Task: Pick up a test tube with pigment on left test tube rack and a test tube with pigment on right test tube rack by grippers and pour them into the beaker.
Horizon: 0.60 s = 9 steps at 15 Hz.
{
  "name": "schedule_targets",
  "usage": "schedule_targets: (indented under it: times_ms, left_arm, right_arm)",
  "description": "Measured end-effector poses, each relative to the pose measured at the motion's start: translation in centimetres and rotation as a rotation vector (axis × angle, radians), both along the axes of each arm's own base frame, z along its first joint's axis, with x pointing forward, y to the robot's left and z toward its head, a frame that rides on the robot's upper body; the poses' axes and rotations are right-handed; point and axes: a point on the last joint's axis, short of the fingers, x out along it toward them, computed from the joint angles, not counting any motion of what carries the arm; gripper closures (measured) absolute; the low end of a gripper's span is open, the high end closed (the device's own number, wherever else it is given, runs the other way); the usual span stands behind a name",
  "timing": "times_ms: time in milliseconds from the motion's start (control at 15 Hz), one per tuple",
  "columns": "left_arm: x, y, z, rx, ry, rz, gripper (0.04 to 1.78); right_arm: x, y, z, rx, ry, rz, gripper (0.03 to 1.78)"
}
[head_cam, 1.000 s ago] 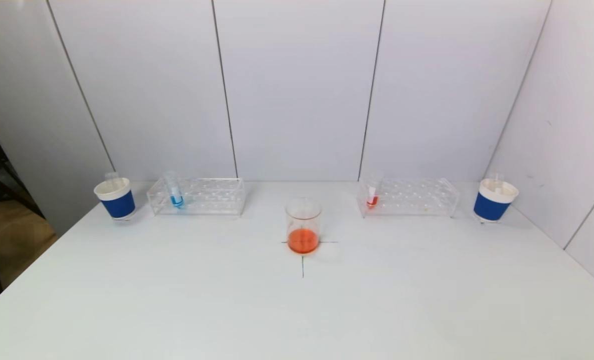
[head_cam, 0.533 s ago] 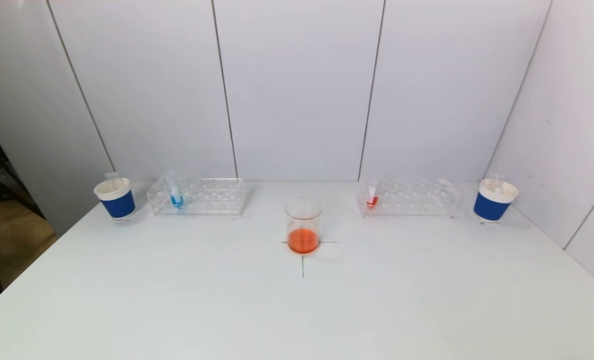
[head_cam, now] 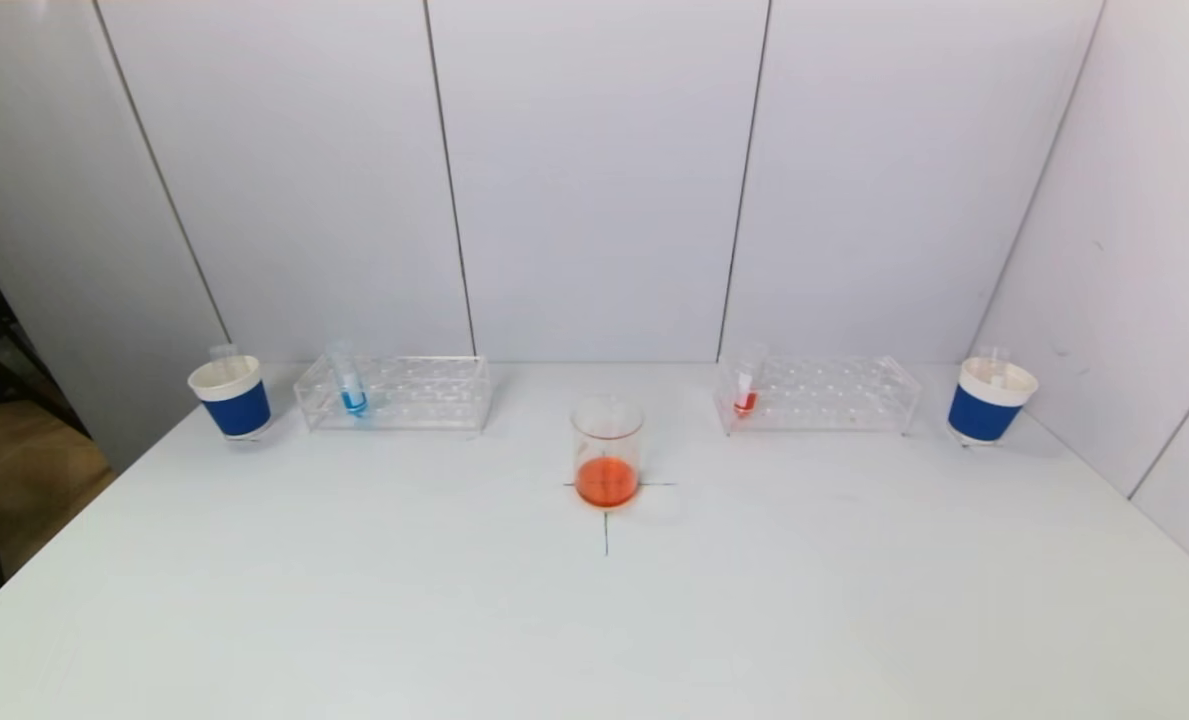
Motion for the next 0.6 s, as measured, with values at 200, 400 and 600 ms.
schedule_targets:
  times_ms: [200,400,600]
  left_arm:
    - [0.0,0.0,0.0,0.0,0.0,0.0,0.06]
    - [0.0,0.0,0.0,0.0,0.0,0.0,0.06]
    - [0.0,0.0,0.0,0.0,0.0,-0.001,0.06]
  right_arm:
    - [0.0,0.0,0.0,0.0,0.0,0.0,0.04]
    - [0.0,0.0,0.01,0.001,0.0,0.0,0.04]
    - [-0.01,0.0,0.03,0.001,0.0,0.0,0.04]
